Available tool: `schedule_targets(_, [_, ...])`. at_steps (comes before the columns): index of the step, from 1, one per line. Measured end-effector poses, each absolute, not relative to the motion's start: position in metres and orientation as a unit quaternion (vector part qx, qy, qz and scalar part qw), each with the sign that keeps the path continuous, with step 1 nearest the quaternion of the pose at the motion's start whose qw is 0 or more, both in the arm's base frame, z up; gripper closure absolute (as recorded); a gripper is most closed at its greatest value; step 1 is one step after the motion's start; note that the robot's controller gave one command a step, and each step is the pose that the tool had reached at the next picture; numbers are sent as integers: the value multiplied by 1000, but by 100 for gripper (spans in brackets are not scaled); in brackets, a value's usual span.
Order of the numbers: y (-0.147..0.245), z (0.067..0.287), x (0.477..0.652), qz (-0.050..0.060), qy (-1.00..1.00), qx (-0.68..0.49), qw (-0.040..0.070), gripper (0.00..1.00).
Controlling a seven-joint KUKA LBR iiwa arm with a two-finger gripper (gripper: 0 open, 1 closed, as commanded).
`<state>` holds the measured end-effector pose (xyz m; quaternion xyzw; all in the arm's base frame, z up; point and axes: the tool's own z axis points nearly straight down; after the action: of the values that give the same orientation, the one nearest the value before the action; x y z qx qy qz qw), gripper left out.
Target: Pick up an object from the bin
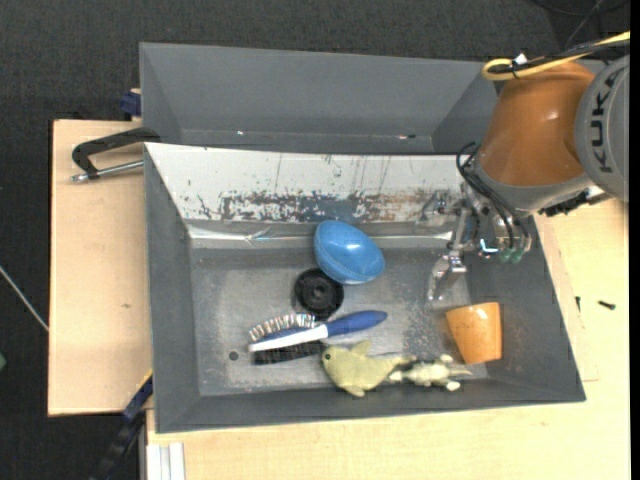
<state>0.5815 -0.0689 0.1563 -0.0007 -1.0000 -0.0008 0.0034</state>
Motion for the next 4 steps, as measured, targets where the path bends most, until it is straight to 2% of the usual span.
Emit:
schedule_targets(1, [-32,80,589,2,-1000,4,-3,0])
schedule_targets(2, [-31,80,587,0,-1000,3,-1,100])
schedule_targets(3, [-17,76,539,1,-997,80,-9,100])
schedule_targets(4, [9,75,525,2,-996,92,-7,100])
